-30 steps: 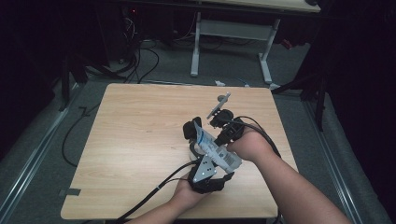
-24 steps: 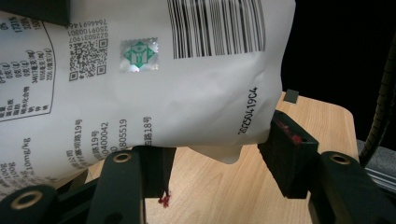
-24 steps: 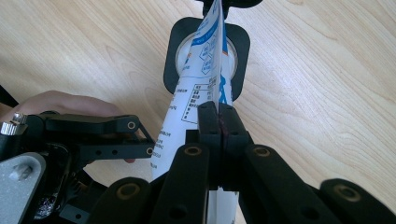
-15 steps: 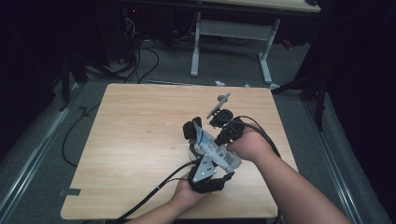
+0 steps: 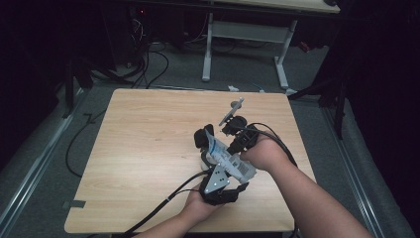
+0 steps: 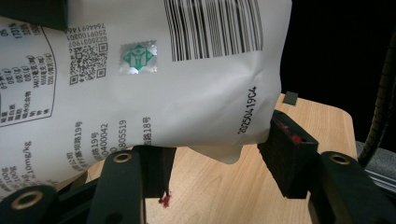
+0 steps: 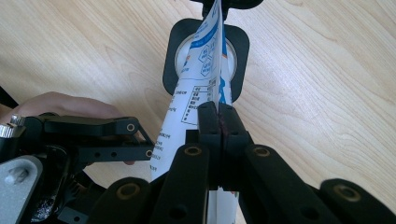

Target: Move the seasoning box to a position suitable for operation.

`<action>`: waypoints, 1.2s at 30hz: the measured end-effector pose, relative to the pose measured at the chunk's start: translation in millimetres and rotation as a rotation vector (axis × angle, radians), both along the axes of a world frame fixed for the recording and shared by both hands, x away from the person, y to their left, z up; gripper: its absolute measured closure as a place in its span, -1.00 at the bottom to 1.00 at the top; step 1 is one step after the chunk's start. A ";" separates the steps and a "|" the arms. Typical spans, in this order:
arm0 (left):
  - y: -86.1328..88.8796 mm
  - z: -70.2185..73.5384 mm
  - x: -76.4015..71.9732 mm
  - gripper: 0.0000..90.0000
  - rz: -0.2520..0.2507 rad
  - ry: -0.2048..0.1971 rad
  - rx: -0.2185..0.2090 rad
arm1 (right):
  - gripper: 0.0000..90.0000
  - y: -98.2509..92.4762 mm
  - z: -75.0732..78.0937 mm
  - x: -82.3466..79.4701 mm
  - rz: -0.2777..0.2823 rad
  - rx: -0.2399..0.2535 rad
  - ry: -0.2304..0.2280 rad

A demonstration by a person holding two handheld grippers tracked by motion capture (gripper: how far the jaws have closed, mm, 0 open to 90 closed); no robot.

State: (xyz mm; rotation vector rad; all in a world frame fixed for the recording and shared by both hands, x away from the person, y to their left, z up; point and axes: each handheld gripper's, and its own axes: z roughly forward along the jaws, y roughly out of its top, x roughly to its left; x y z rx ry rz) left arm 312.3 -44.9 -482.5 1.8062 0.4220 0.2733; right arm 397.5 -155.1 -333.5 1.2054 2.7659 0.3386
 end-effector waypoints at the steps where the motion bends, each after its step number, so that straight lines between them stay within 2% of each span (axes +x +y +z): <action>1: 0.0 0.0 0.1 0.06 -0.001 0.000 -0.001 | 1.00 0.0 0.0 0.0 0.000 0.001 0.000; 36: 0.3 3.7 0.1 0.07 0.001 -0.012 -0.007 | 1.00 -0.3 3.5 0.1 0.010 0.005 -0.010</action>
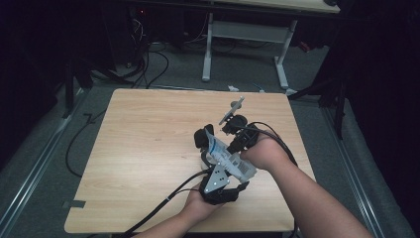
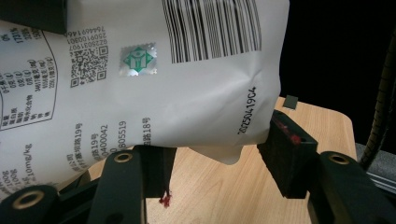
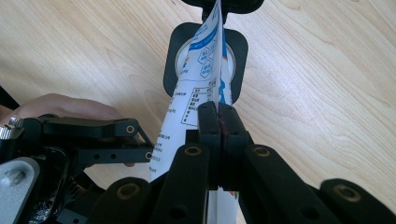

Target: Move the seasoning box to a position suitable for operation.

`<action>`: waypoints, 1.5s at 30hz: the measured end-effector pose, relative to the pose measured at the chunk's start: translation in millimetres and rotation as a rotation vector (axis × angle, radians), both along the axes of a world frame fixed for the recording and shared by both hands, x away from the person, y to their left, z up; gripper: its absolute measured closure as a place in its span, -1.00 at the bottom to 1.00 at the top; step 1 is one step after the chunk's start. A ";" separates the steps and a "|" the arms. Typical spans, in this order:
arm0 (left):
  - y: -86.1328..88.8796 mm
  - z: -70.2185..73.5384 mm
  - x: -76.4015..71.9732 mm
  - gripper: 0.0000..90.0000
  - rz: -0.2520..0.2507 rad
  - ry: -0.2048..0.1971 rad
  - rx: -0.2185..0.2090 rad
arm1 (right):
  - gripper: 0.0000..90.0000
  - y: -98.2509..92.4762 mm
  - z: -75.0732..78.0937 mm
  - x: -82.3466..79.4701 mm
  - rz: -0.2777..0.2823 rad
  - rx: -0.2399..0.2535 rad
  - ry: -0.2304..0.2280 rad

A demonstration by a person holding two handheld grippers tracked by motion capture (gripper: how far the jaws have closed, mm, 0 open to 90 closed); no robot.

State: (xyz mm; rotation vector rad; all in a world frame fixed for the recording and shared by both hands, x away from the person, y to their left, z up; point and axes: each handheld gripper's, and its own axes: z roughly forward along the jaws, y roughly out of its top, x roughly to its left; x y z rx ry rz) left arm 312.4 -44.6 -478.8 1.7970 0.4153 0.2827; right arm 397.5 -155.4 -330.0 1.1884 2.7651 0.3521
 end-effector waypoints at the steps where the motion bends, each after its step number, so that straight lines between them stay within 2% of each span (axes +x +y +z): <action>1: 0.1 0.0 0.0 0.07 0.000 -0.001 0.000 | 1.00 0.0 0.1 -0.1 -0.001 0.000 0.000; 17: 0.7 0.5 0.3 0.07 0.003 -0.004 0.002 | 1.00 1.8 0.6 -0.7 -0.012 0.000 0.002; 45: 0.9 0.8 0.6 0.07 0.003 -0.005 -0.002 | 1.00 2.3 0.1 1.0 0.009 0.000 -0.005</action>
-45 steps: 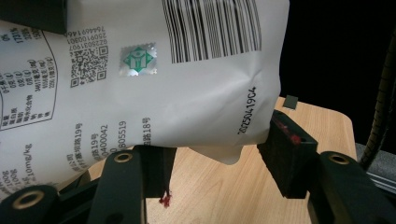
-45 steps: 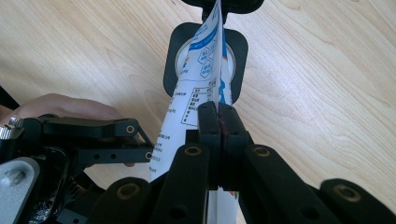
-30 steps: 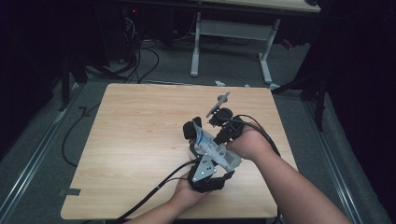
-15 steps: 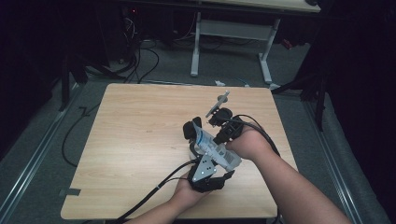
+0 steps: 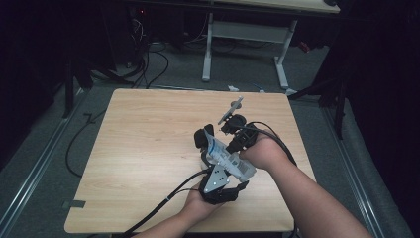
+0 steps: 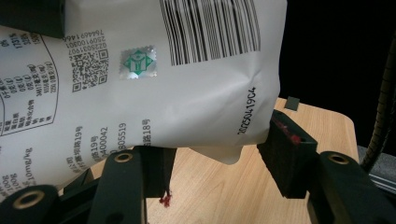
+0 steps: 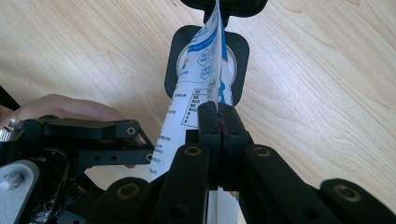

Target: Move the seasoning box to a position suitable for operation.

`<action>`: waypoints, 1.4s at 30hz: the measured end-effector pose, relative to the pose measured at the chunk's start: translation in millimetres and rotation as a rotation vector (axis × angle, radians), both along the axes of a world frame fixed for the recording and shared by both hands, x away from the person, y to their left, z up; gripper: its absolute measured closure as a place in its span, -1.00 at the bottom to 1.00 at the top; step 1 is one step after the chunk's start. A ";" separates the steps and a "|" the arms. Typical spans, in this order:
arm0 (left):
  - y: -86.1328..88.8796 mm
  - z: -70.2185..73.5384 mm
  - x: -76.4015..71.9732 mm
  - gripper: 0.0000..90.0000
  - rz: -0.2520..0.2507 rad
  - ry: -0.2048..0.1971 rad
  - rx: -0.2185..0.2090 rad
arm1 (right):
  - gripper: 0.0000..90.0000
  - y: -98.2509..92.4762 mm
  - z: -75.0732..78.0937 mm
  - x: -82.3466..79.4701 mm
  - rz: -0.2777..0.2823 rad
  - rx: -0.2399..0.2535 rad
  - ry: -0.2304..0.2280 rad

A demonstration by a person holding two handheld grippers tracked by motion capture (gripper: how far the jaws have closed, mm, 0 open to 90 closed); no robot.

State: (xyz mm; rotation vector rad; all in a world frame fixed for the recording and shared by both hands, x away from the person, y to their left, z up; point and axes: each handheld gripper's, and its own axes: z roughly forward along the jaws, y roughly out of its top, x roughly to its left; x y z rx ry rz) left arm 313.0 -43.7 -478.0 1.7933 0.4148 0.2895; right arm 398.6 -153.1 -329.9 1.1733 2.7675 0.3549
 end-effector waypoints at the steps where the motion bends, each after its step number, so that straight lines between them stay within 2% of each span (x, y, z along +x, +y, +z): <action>1: 0.0 0.1 0.0 0.07 -0.001 0.001 -0.001 | 1.00 0.0 0.0 0.0 0.000 0.000 0.000; 15: -0.6 1.8 -0.1 0.07 0.001 0.000 -0.011 | 1.00 0.2 2.3 -0.1 0.000 -0.004 -0.001; 20: -0.5 2.0 0.1 0.07 0.000 0.001 -0.011 | 1.00 1.8 3.1 -1.7 -0.034 -0.008 0.011; 25: -0.1 2.5 0.4 0.07 0.002 0.004 -0.014 | 1.00 1.5 2.9 0.6 0.000 -0.008 -0.005; 34: 0.0 2.4 0.5 0.07 0.003 0.006 -0.018 | 1.00 3.4 2.9 0.8 -0.012 -0.010 0.001; 42: 0.0 2.4 0.6 0.07 0.002 0.006 -0.019 | 1.00 3.5 2.5 1.7 0.000 -0.010 -0.006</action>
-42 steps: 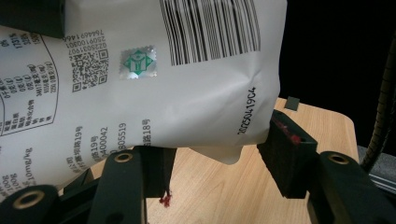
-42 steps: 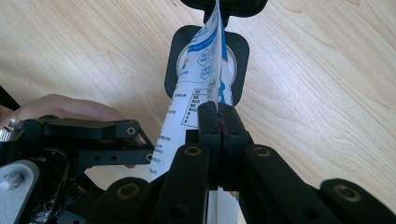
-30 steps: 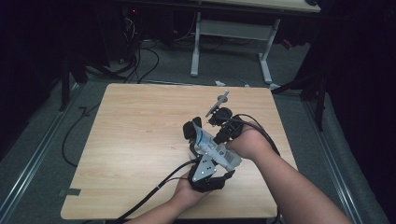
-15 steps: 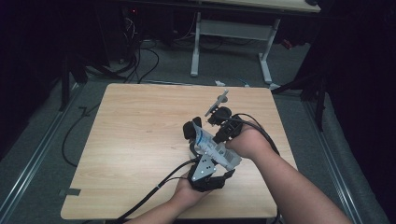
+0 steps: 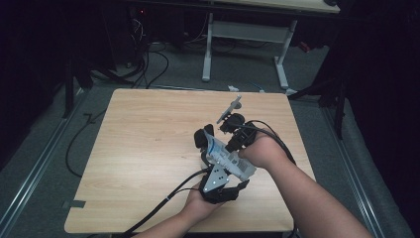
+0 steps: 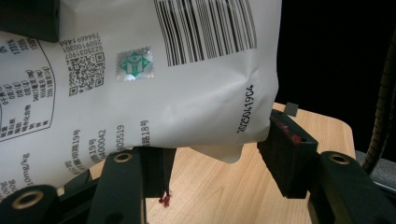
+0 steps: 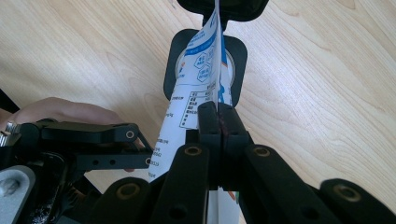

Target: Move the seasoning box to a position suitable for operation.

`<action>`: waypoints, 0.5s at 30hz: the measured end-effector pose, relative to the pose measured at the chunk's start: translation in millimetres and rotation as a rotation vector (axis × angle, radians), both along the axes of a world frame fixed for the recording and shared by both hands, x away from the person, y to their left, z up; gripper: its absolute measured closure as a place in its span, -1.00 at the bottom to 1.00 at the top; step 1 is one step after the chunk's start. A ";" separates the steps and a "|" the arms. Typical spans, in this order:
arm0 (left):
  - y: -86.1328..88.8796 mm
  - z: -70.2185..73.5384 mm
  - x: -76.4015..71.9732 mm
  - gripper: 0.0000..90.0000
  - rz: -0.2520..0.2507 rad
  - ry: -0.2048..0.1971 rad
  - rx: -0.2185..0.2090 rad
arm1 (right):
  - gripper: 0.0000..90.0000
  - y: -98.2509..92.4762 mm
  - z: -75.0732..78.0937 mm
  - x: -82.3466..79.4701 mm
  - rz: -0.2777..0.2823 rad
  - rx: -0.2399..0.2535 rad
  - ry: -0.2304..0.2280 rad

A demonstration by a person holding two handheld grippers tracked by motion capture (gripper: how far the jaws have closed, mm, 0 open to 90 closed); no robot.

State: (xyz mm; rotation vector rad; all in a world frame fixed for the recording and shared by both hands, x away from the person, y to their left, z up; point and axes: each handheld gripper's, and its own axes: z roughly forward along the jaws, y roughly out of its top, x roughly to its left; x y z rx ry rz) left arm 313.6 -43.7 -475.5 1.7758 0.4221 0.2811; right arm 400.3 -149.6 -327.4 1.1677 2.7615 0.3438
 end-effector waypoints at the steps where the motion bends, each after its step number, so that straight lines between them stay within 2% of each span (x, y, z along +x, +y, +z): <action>1: 0.0 0.0 0.0 0.07 0.001 0.000 0.000 | 1.00 0.1 0.1 0.0 -0.001 -0.002 0.000; 10: 0.3 0.2 0.6 0.07 0.002 0.001 -0.003 | 1.00 0.8 -0.3 0.7 -0.001 0.001 0.002; 11: 0.3 0.2 0.7 0.07 0.002 0.001 -0.003 | 1.00 1.7 0.0 -0.6 -0.023 0.001 0.010; 15: 0.4 0.1 1.0 0.07 0.002 0.001 -0.002 | 1.00 1.9 -0.4 -0.2 -0.022 0.002 0.009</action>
